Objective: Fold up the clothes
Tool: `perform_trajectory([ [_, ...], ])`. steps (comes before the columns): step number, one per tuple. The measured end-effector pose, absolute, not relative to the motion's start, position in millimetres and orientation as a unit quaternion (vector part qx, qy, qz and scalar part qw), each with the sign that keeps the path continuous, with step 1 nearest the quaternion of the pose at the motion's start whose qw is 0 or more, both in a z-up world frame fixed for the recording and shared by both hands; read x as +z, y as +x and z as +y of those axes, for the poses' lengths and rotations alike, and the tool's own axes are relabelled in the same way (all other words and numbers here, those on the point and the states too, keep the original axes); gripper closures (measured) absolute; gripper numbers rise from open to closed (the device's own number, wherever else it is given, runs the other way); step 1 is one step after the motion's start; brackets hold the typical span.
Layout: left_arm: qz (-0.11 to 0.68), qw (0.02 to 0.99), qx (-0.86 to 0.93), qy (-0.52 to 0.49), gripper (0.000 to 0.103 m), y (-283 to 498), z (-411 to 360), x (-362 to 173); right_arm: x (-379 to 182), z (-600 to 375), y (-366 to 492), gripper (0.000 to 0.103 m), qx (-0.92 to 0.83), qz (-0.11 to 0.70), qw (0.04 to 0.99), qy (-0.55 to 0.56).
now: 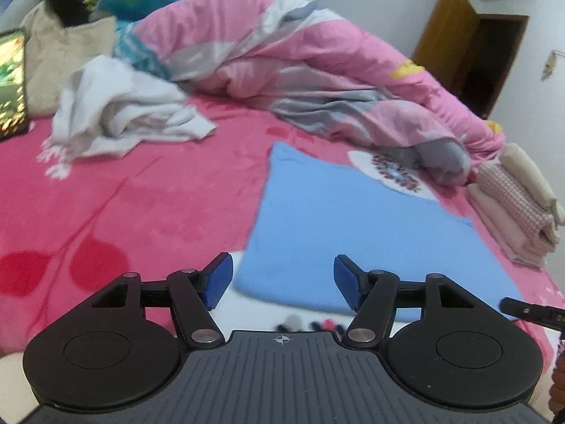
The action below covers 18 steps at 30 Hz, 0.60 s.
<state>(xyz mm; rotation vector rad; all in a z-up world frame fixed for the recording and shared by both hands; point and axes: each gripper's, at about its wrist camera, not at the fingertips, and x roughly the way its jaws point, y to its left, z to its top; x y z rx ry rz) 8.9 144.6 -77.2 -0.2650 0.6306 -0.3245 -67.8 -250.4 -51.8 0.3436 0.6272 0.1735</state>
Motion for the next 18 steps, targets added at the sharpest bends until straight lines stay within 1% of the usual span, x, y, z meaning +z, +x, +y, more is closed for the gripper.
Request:
perform_trajectory([
  [4, 0.31, 0.927, -0.183, -0.11, 0.037, 19, 124, -77, -53, -245, -66, 0.079, 0.082, 0.312, 0.933, 0.159],
  [8, 0.328, 0.92, -0.184, -0.11, 0.037, 34, 118, -93, -53, -247, -67, 0.079, 0.073, 0.314, 0.933, 0.162],
  [11, 0.344, 0.915, -0.166, -0.129, 0.039, 43, 132, -109, -52, -250, -68, 0.078, 0.068, 0.312, 0.934, 0.162],
  [14, 0.337, 0.908, -0.172, -0.18, 0.04, 40, 157, -108, -52, -254, -68, 0.077, 0.061, 0.309, 0.935, 0.164],
  [15, 0.333, 0.91, -0.163, -0.186, 0.037, 39, 164, -106, -53, -256, -68, 0.076, 0.058, 0.309, 0.935, 0.166],
  [18, 0.326, 0.919, -0.133, -0.179, 0.037, 36, 176, -100, -56, -261, -65, 0.076, 0.052, 0.31, 0.933, 0.175],
])
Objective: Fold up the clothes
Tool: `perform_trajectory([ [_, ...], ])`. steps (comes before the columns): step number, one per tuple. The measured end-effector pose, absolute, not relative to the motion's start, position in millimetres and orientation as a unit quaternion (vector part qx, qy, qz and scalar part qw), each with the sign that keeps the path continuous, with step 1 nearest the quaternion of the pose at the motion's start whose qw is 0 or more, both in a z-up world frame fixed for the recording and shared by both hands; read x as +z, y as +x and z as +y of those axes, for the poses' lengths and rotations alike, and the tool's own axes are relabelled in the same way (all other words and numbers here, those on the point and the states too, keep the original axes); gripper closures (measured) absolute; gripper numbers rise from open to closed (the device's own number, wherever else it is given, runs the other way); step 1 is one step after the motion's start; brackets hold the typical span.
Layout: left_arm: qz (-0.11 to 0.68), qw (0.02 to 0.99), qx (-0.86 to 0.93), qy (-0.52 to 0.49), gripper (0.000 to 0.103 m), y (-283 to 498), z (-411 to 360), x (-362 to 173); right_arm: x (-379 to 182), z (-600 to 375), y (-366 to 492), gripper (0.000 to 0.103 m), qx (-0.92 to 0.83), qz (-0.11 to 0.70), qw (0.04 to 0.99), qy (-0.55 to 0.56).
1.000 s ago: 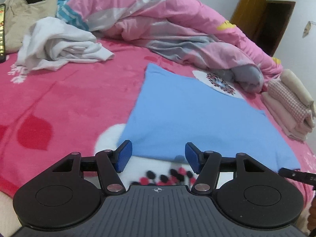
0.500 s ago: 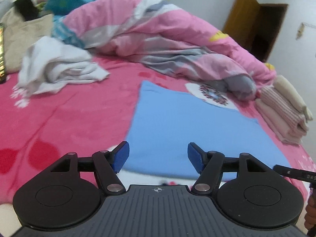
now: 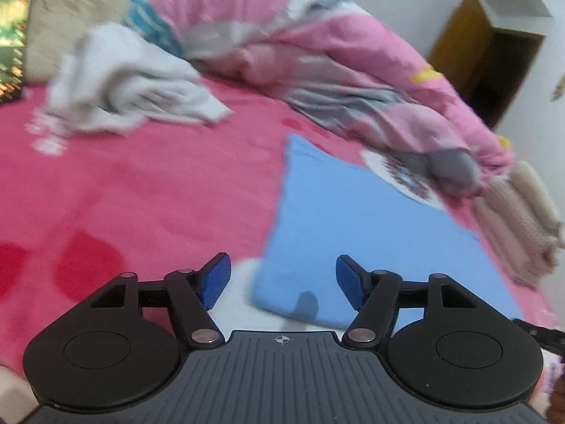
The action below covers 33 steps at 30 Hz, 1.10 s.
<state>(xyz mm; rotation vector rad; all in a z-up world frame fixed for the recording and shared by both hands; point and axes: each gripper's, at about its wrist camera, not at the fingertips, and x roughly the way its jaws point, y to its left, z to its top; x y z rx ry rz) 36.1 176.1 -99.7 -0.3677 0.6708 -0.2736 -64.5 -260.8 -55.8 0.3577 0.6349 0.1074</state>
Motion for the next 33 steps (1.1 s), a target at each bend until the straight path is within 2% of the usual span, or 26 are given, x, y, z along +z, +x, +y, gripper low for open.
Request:
perform_trajectory([
  [3, 0.317, 0.919, -0.141, -0.186, 0.037, 35, 177, -90, -57, -262, -61, 0.076, 0.05, 0.311, 0.933, 0.175],
  [9, 0.311, 0.925, -0.184, -0.121, 0.035, 40, 132, -75, -54, -259, -57, 0.076, 0.038, 0.307, 0.938, 0.157],
  [17, 0.358, 0.92, -0.156, -0.044, 0.032, 47, 84, -93, -58, -254, -54, 0.064, 0.006, 0.317, 0.939, 0.135],
  [25, 0.364, 0.919, -0.152, -0.025, 0.011, 43, 75, -103, -70, -249, -52, 0.062, -0.002, 0.326, 0.938, 0.118],
  [33, 0.336, 0.929, -0.151, -0.04, 0.01, 39, 81, -90, -48, -240, -39, 0.061, 0.016, 0.313, 0.946, 0.082],
])
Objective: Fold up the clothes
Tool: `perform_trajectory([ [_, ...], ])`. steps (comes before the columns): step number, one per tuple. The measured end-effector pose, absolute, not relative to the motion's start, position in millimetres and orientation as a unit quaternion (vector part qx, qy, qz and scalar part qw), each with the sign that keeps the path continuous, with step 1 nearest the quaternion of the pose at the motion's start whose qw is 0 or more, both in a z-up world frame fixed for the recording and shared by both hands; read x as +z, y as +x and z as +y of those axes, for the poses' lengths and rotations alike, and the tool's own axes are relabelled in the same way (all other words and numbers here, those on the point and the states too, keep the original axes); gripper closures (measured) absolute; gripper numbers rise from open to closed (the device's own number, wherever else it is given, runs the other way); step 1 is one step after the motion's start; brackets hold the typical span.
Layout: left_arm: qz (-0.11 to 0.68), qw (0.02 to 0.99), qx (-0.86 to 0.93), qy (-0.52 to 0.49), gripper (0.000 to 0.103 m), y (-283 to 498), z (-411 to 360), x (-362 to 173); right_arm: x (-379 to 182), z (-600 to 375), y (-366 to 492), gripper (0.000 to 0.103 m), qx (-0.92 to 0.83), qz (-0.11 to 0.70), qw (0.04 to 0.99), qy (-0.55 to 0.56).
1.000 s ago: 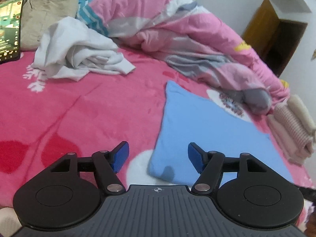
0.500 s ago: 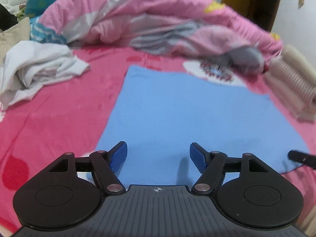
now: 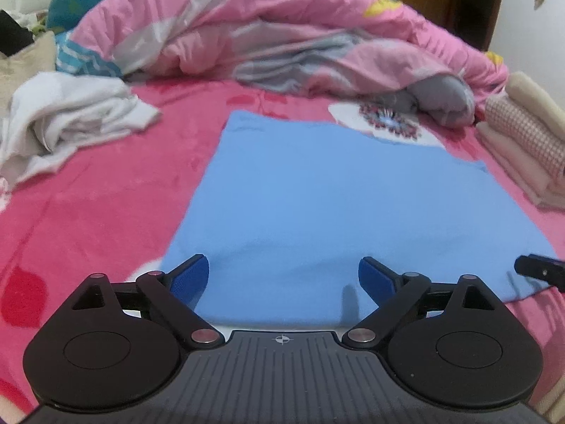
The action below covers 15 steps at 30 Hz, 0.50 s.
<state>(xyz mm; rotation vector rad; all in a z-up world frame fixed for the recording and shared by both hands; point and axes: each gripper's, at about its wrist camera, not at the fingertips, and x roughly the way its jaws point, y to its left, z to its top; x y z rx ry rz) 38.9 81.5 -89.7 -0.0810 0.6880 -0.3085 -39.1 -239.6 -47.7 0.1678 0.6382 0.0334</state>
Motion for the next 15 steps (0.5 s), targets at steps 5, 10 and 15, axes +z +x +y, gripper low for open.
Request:
perform_trajectory([
  [5, 0.289, 0.938, -0.178, -0.073, 0.012, 42, 92, -89, -18, -203, 16, 0.061, 0.09, 0.297, 0.949, 0.052],
  [10, 0.293, 0.929, -0.2, -0.103, 0.039, 55, 102, -110, -18, -149, 108, 0.065, 0.184, 0.316, 0.93, 0.04],
  [15, 0.286, 0.927, -0.211, -0.121, 0.041, 58, 113, -119, -43, -93, 208, 0.085, 0.219, 0.38, 0.898, 0.028],
])
